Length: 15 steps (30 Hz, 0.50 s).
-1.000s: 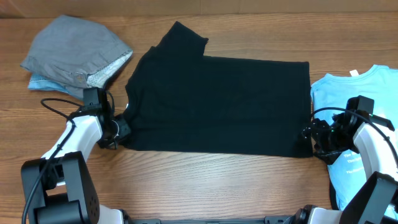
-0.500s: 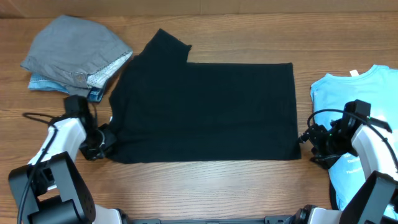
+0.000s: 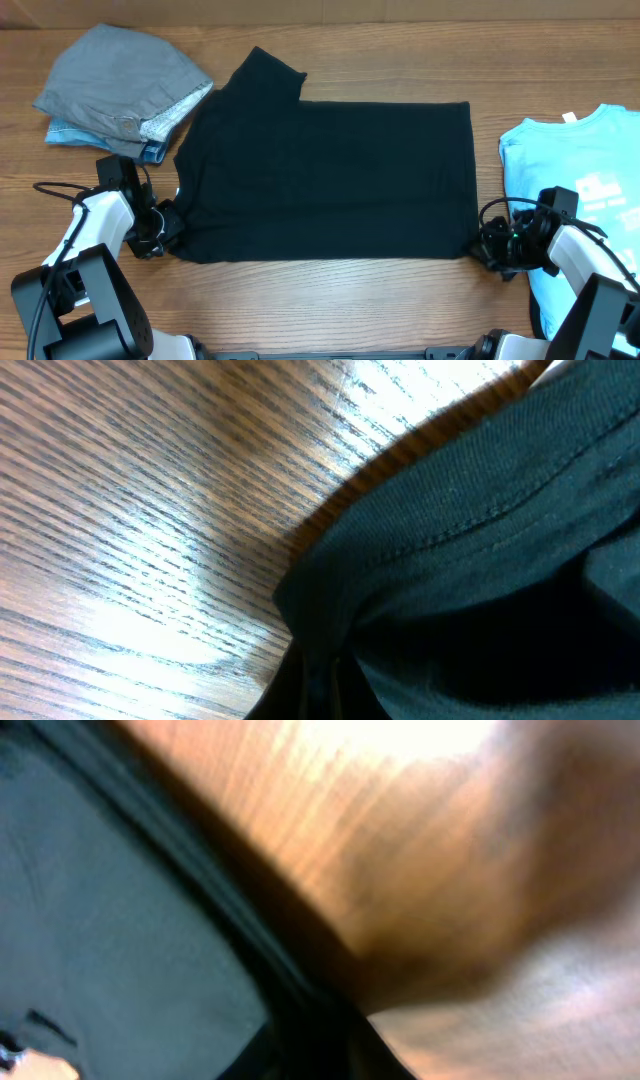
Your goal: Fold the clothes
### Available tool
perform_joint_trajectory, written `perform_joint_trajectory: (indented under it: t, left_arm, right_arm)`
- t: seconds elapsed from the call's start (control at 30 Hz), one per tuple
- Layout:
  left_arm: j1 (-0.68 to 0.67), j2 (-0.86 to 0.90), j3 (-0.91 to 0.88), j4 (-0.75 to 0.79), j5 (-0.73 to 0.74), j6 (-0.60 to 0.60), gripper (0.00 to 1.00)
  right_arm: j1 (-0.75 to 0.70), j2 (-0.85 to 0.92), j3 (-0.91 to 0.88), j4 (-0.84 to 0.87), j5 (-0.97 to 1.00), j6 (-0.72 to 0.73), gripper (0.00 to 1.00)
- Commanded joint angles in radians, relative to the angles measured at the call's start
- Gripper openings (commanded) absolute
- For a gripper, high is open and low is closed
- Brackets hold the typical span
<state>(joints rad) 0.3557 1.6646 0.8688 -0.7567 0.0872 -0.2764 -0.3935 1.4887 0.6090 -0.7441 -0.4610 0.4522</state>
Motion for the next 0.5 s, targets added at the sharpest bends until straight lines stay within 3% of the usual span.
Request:
perform_joint_trajectory:
  t: [0.0, 0.27, 0.37, 0.47]
  left_arm:
    - [0.009, 0.034, -0.035, -0.002, -0.024, 0.031, 0.04]
    - [0.009, 0.034, -0.018, -0.044, -0.043, 0.034, 0.04]
    - [0.009, 0.034, 0.006, -0.084, -0.045, 0.034, 0.06]
    - [0.009, 0.034, 0.04, -0.143, -0.045, 0.034, 0.21]
  right_arm:
    - [-0.011, 0.008, 0.05, -0.093, 0.122, 0.036, 0.11]
    - [-0.012, -0.053, 0.167, -0.356, 0.33, 0.128, 0.07]
    - [-0.012, -0.073, 0.167, -0.37, 0.328, 0.124, 0.15]
    - [-0.012, -0.076, 0.167, -0.38, 0.33, 0.121, 0.27]
